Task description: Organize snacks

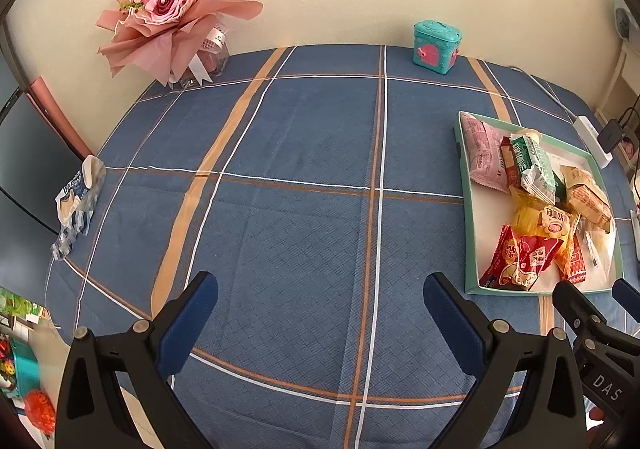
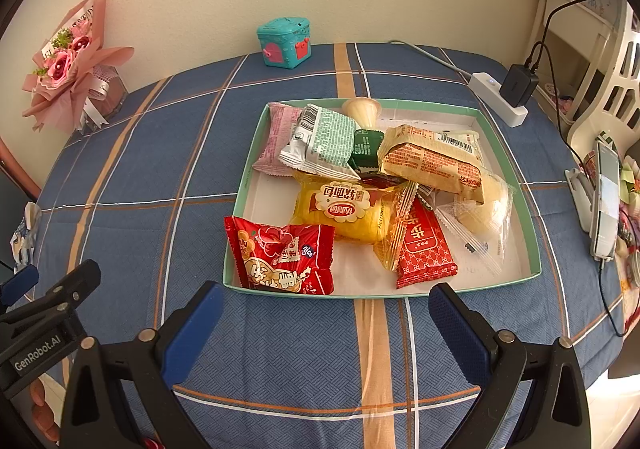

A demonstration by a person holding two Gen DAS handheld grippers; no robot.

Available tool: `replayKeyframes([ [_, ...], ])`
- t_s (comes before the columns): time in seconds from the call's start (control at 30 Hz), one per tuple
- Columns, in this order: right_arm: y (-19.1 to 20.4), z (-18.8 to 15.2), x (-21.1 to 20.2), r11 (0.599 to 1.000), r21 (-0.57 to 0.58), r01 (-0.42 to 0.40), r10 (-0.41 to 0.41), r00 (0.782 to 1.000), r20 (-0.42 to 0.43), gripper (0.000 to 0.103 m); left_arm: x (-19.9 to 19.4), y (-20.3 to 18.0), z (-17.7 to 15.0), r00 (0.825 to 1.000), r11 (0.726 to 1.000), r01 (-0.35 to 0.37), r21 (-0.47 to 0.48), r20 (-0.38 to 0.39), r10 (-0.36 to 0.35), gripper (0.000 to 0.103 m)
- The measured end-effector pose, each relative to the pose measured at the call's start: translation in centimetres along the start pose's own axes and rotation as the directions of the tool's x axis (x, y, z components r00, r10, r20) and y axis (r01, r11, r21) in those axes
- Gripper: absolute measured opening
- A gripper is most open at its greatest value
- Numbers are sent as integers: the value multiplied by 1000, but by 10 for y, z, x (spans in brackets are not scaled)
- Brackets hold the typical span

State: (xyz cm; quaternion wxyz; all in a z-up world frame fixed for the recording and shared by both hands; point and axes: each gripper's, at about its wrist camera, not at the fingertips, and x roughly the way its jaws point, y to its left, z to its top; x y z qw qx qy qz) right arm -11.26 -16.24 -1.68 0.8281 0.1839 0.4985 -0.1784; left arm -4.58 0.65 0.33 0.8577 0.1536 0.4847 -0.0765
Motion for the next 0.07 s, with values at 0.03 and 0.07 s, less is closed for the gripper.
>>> replayKeyframes([
  [0.03,0,0,0,1000,0,0,0,1000,-1,103,1,-1,1,1000,1000,0,-1,-2,0,102],
  [0.07,1,0,0,1000,-1,0,0,1000,-1,103,1,0,1,1000,1000,0,-3,-5,0,102],
])
